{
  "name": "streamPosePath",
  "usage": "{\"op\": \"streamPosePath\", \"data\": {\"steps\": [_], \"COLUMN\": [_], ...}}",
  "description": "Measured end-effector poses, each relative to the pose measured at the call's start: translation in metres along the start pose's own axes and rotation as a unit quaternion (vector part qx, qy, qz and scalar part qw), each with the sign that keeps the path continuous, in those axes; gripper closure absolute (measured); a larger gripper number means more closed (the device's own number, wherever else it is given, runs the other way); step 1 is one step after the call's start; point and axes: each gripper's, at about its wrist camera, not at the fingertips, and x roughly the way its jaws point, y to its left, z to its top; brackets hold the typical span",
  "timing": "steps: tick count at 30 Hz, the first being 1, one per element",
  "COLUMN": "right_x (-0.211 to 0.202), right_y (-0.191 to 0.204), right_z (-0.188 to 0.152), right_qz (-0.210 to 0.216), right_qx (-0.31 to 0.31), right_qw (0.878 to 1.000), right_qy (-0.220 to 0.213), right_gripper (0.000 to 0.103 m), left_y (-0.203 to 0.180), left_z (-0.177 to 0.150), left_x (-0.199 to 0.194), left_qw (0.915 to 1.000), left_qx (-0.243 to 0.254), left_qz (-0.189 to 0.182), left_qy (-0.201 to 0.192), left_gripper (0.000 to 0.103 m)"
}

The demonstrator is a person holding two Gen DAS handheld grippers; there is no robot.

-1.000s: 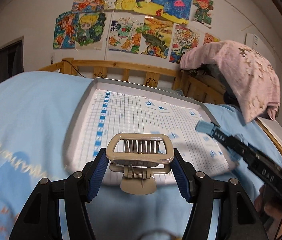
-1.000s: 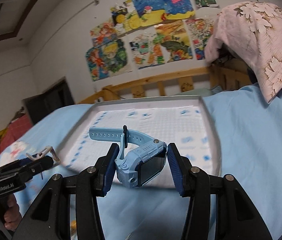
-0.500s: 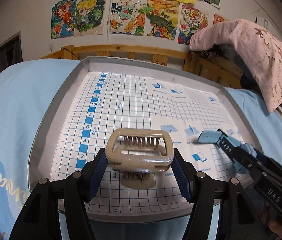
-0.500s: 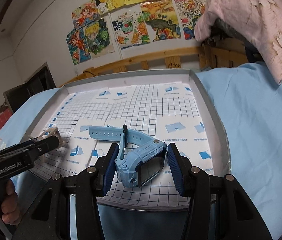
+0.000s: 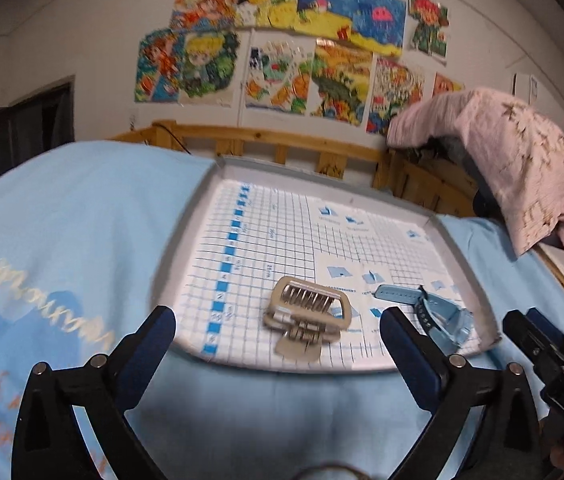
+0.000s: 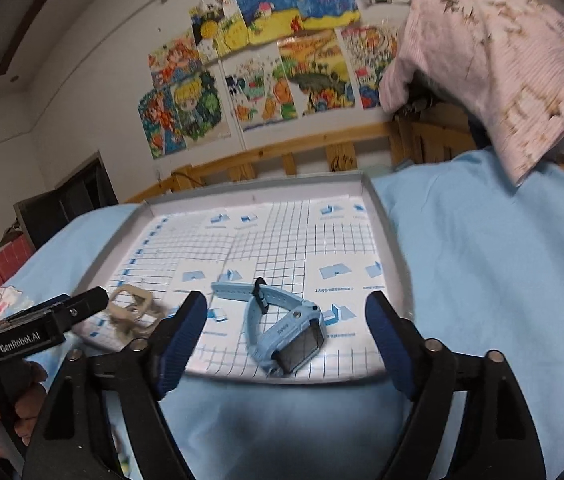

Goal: Organize jewelry
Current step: 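Open the left tool over the tray while the right tool releases the watch beside it, then withdraw both open tools from the tray back toward the remaining items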

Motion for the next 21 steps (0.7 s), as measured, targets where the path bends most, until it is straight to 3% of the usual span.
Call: {"op": "streamPosePath", "data": {"steps": [2, 7, 13, 21], "right_x": [-0.016, -0.072, -0.128, -0.193], "right_y": [0.002, 0.018, 0.043, 0.065], "right_z": [0.001, -0.003, -0.014, -0.041], "right_qz": [-0.003, -0.017, -0.026, -0.023], "right_qx": [-0.014, -0.059, -0.103, -0.1], "right_qw": [1.0, 0.996, 0.99, 0.988], "right_qy": [-0.014, -0.064, -0.097, -0.116], "right_gripper": [0.009, 0.002, 0.002, 0.002], "left_y": [0.003, 0.012, 0.019, 0.032], "left_z": [-0.006, -0.024, -0.043, -0.078], "left_x": [-0.018, -0.071, -0.128, -0.185], "left_qw": [0.9999, 0.9982, 0.9966, 0.9951], "left_qx": [-0.003, -0.018, 0.002, 0.025], "left_qz": [0.005, 0.006, 0.007, 0.018], "left_qy": [-0.016, -0.057, -0.082, -0.094], "left_gripper": [0.0, 0.0, 0.0, 0.0]}}
